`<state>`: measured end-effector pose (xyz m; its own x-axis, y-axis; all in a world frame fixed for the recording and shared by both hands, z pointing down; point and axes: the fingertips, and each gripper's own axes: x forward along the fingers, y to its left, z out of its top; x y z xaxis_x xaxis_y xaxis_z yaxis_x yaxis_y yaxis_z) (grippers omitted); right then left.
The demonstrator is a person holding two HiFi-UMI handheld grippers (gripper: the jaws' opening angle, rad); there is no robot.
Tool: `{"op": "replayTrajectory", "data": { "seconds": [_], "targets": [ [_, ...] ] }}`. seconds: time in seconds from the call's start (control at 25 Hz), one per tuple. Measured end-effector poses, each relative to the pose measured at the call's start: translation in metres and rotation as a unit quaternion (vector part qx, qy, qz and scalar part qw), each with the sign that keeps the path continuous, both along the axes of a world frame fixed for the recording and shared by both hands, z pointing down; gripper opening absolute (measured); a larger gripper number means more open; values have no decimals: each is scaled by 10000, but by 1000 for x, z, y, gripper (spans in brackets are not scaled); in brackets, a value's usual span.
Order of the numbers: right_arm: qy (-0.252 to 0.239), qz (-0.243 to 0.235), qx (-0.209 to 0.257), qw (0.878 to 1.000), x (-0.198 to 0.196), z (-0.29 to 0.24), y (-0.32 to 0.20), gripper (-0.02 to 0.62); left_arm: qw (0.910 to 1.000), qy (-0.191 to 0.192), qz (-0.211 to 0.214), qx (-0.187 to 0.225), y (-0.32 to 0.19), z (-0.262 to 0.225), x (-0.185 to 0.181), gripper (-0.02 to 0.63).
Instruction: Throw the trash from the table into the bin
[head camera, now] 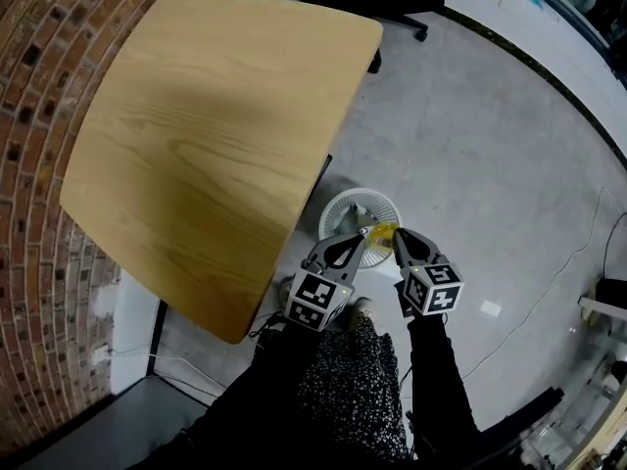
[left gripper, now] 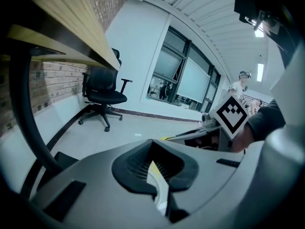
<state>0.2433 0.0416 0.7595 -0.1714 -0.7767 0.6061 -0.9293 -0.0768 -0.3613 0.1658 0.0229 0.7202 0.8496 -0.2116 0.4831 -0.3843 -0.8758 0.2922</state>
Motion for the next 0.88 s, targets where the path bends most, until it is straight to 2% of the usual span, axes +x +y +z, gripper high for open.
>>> {"op": "replayTrajectory", "data": {
  "seconds": [0.4, 0.76, 0.8, 0.88],
  "targets": [
    [-111, 99, -161, 9998, -8, 23, 2, 17, 9999, -57, -32, -118, -2, 12, -5, 5],
    [-61, 184, -522, 9984, -11, 44, 3, 23, 9998, -34, -34, -198, -1, 15, -11, 5],
    [-42, 238, -574, 9981, -10, 47, 3, 31, 9997, -35, -56, -220, -1, 16, -12, 6],
    [-16, 363, -650, 9972, -10, 50, 3, 99, 9996, -35, -65, -259, 0, 18, -13, 5]
  ]
}}
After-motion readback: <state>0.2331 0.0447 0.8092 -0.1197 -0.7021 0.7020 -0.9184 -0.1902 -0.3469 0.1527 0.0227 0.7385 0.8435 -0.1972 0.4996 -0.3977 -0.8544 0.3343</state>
